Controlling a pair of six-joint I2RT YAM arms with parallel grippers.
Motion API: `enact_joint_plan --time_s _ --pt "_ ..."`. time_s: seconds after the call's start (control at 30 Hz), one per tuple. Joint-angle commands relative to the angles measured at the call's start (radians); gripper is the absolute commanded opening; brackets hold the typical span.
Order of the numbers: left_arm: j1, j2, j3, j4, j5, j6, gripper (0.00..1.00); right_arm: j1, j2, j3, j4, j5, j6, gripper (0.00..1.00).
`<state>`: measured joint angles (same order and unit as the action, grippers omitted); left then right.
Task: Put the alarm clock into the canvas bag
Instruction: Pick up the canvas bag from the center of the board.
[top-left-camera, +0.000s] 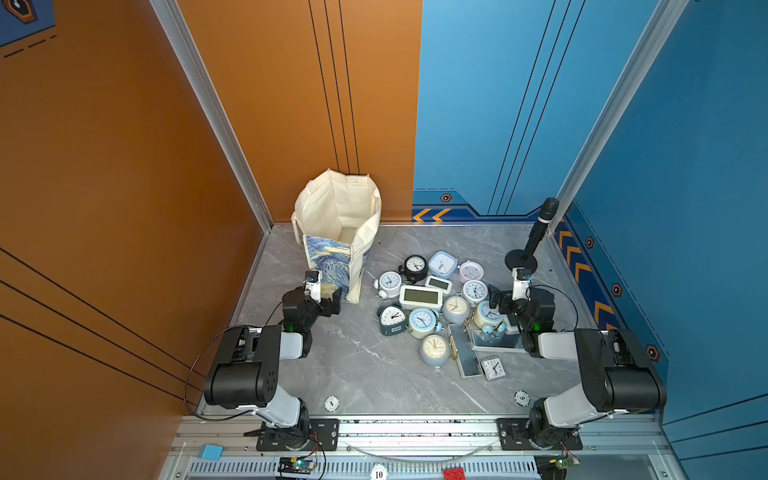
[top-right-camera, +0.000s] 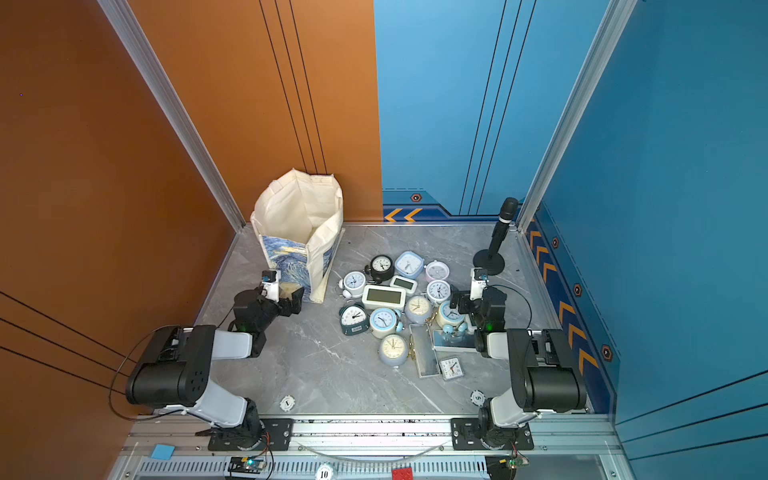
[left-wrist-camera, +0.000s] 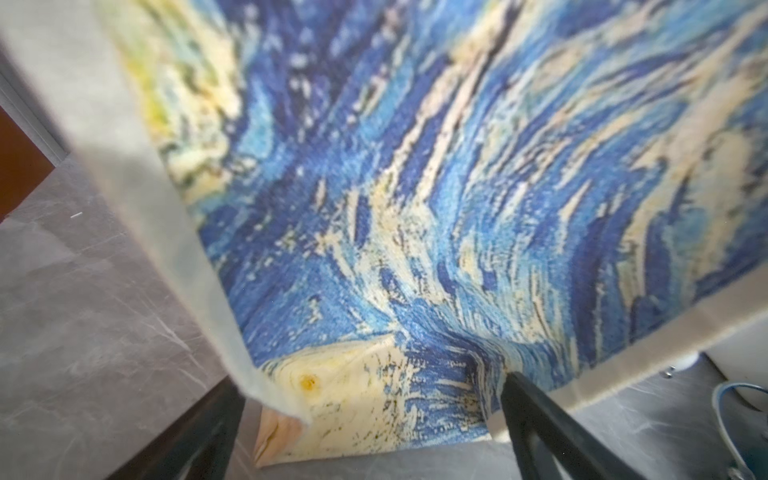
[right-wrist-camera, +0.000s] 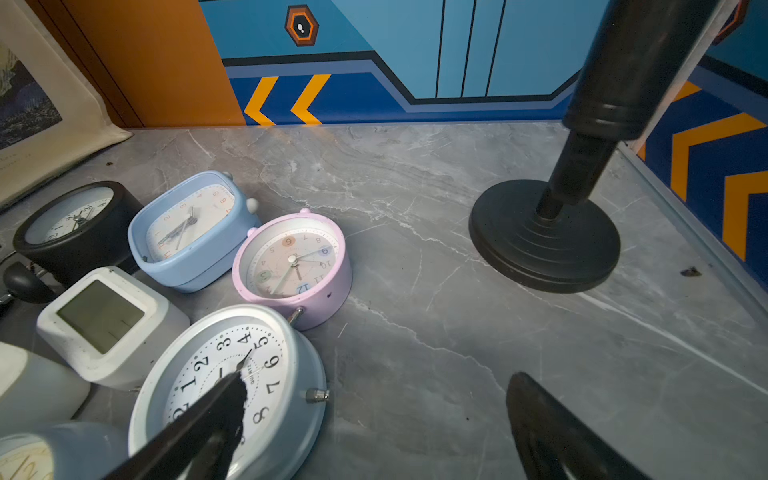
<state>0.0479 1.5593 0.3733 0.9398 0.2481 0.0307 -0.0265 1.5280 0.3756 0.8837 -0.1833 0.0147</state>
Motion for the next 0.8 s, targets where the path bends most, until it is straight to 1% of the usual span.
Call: enact_joint_plan --time_s 0.0,0.53,0.6,0.77 --pt "0.004 0.005 -0.013 0.023 0.027 0.015 0.98 -0.001 0.003 -0.013 0.02 -0.016 -0.013 1.0" --pt "0.003 0.002 -0.014 0.024 0.02 0.011 0.98 -0.001 0.003 -0.014 0.021 -0.015 -0.013 1.0" --pt "0.004 0.008 -0.013 0.026 -0.011 -0.001 0.98 0.0 0.003 -0.014 0.02 -0.015 -0.013 1.0" --pt "0.004 0.007 -0.014 0.029 -0.016 -0.002 0.98 -0.001 0.003 -0.014 0.022 -0.015 -0.013 1.0"
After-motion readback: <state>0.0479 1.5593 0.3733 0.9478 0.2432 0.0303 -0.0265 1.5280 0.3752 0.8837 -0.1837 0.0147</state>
